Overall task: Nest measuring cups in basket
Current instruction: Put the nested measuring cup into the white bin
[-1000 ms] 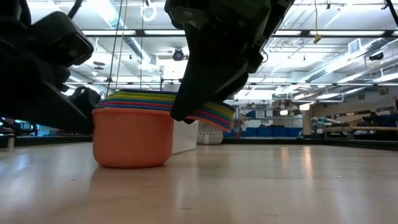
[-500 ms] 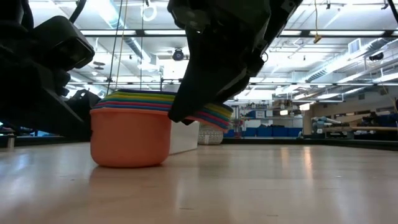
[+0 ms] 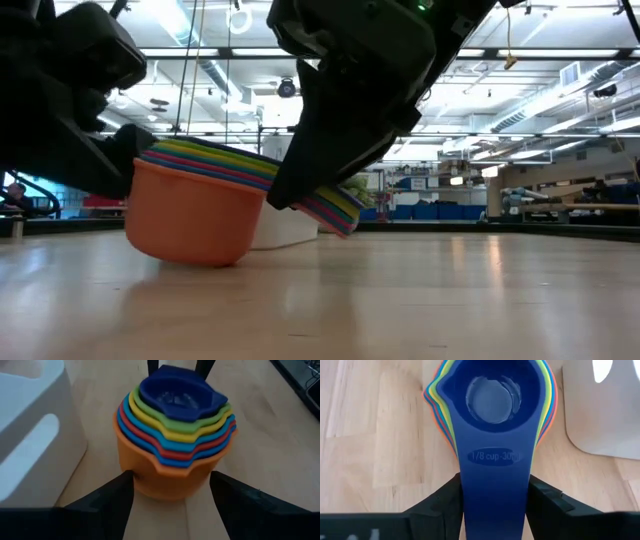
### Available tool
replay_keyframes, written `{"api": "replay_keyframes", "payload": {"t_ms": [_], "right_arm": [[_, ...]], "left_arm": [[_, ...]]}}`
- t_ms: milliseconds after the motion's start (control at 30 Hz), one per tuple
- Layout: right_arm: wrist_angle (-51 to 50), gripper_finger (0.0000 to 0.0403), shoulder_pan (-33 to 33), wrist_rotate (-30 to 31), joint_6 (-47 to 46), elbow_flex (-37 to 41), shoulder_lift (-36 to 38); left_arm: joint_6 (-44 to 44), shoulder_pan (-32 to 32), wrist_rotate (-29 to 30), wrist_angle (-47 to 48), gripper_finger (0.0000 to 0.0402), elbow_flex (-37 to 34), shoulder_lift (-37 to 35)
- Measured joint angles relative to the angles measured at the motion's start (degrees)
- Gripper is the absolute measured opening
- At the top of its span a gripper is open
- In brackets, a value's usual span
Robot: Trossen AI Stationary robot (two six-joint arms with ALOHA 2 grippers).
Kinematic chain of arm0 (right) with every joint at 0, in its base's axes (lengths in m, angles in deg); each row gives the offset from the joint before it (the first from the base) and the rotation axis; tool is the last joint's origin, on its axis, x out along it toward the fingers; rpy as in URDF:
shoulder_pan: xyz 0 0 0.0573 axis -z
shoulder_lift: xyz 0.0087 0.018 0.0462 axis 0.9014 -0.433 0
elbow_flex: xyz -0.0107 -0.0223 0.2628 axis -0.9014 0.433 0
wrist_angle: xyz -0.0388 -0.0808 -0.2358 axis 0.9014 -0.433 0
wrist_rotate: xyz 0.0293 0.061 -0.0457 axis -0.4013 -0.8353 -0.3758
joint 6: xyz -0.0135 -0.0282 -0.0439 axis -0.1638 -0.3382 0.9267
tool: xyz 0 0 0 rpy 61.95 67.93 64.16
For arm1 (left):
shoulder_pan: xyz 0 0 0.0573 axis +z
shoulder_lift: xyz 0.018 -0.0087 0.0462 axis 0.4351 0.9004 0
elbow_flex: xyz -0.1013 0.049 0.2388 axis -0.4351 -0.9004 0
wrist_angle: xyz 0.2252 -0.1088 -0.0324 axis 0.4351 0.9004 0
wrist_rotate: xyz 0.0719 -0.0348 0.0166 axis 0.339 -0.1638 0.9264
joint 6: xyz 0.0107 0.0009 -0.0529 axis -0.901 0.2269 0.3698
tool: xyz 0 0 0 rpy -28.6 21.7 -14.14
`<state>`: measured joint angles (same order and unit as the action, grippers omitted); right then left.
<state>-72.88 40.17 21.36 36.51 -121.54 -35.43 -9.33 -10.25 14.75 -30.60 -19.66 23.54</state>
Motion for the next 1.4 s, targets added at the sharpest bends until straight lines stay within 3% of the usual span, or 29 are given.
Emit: {"api": "replay_keyframes", "payload": {"t_ms": [500,1067,1400], "right_arm": [[1.0,0.018,0.3,0.5,1.1,0.0,0.9],[0.1,0.0171,0.3,1.2,2.2,0.0,2.5],[-5.5,0.0171,-0.3,-1.8,-2.2,0.0,2.4]], "left_arm": [[1.5,-0.2,-1.9,7.6,0.0265,0.1,-4.1],[-0.5,-0.1,-1.1,18.4,0.0265,0.3,-17.2],[-10.1,3.7,4.4,36.2,0.0265,9.4,-17.1]]}}
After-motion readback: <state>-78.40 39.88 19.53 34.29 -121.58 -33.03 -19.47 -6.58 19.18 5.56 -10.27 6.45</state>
